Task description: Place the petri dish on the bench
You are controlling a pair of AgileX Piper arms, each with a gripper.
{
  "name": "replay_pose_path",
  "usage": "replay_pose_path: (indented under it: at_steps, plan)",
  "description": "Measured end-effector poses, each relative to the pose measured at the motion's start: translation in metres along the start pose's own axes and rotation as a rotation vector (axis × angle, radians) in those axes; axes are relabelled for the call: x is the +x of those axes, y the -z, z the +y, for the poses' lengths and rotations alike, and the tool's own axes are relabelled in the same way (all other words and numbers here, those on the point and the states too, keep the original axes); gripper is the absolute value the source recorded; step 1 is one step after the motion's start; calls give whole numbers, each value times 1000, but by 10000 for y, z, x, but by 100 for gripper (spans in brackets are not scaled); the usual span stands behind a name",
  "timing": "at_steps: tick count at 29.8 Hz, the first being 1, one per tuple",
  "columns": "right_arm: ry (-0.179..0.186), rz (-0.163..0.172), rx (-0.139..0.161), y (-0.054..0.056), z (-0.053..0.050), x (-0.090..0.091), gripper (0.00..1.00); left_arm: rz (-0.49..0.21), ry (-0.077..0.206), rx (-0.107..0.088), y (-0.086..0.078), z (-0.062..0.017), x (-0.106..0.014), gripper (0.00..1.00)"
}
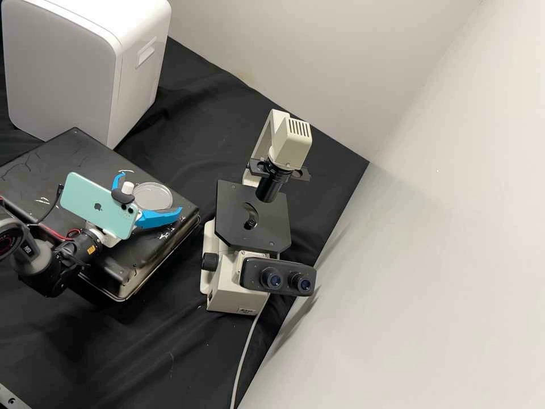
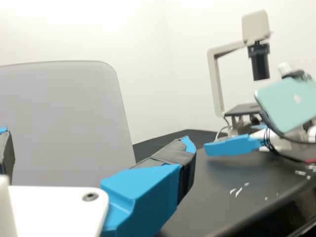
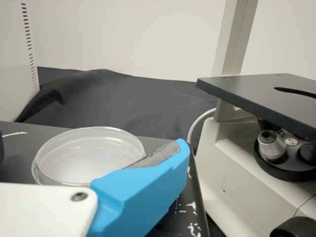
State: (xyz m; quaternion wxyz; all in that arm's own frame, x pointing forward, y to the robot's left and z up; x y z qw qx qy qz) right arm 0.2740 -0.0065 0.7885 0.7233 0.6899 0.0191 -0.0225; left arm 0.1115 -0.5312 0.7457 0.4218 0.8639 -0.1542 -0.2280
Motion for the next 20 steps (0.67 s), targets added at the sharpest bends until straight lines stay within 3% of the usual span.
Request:
replay_pose_path:
  at_steps: [1,4,8,12,15,20]
  plan:
    - [0,0,-6,4,3,-12,100,-5,-11,-31,7,13,4,100]
    - [3,8,-7,28,-6,-26,100,-4,-17,-63,14,24,3,100]
    - [-1,16,-17,71,-7,-60,100,-6,-18,-64,12,24,3,100]
    - [-27,-4,-5,96,8,-136,100,-18,-21,-59,2,27,3,100]
    - [-74,-54,30,90,28,-194,100,-18,-21,-60,2,27,3,100]
    - [-83,-66,115,42,57,-231,100,-18,-21,-60,2,27,3,100]
